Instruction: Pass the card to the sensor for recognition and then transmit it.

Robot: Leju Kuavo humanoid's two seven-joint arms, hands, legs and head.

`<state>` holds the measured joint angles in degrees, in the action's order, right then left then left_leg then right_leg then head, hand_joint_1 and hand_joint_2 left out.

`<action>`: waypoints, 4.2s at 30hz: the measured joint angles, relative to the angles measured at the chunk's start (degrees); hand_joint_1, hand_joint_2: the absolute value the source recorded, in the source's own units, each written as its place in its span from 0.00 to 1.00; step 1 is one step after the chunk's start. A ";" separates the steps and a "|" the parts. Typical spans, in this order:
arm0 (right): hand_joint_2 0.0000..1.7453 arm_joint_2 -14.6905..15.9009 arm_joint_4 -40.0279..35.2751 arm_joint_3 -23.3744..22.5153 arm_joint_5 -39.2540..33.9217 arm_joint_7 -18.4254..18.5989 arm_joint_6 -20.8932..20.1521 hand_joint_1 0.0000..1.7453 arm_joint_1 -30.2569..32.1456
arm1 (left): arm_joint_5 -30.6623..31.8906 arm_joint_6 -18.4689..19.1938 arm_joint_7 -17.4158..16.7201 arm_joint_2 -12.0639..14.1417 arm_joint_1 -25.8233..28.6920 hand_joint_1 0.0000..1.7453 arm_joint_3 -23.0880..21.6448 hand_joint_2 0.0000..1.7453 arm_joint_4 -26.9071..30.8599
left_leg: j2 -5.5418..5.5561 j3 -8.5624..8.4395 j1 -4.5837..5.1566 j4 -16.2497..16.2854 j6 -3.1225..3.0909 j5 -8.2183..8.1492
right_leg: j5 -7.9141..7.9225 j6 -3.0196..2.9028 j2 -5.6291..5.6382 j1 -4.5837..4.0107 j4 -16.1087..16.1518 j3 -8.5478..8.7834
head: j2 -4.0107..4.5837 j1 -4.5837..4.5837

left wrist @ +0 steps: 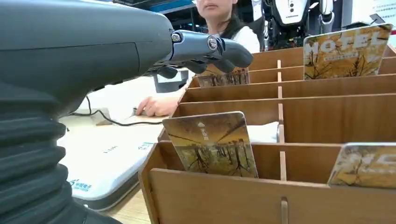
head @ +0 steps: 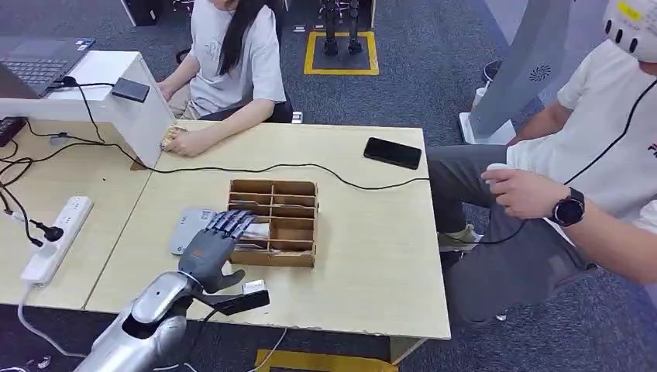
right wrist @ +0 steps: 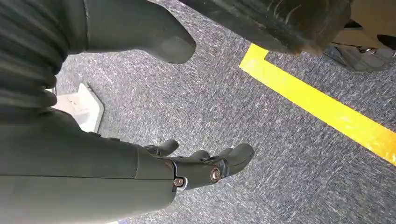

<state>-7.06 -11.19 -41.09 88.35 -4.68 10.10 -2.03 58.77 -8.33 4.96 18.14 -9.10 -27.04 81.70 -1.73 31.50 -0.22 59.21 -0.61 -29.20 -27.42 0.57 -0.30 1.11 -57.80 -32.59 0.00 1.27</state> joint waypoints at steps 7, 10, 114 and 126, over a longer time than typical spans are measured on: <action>1.00 0.00 0.00 0.00 0.00 0.00 0.00 0.00 0.00 | 0.11 0.00 0.02 -0.22 -0.01 0.00 0.31 1.00 0.00 | 0.00 0.00 0.00 0.00 0.00 0.00 | 0.00 0.00 0.00 0.00 0.00 0.00 | 0.00 0.00; 1.00 0.00 0.00 0.00 0.00 0.00 0.00 0.00 -0.01 | 0.13 0.02 0.02 -0.24 0.00 0.00 0.31 1.00 0.00 | 0.00 0.00 0.00 0.00 0.00 0.00 | 0.00 0.00 0.00 0.00 0.00 0.00 | 0.00 -0.02; 1.00 -7.27 -0.92 0.07 0.41 9.20 -0.33 0.00 -6.67 | 6.24 3.29 -10.33 2.99 -23.02 1.00 8.30 1.00 1.94 | -0.44 0.08 -0.07 0.05 0.04 0.24 | 0.41 -0.08 0.47 -0.09 0.00 -0.29 | 0.00 -0.07; 1.00 -9.01 -0.77 0.66 -2.45 9.66 -0.09 0.00 -7.56 | 7.50 -6.53 -10.23 -7.30 -27.34 1.00 6.93 1.00 -17.66 | -0.34 0.21 0.03 0.03 -0.01 0.33 | 0.40 -0.06 0.32 0.00 -0.03 -0.35 | 0.00 0.02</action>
<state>-16.06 -11.96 -40.44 85.90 4.98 10.01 -9.59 66.27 -14.86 -5.27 10.84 -36.44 -20.11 64.04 -2.07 31.72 -0.19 59.24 -0.62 -28.87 -27.03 0.51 0.01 1.11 -57.83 -32.94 0.00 1.29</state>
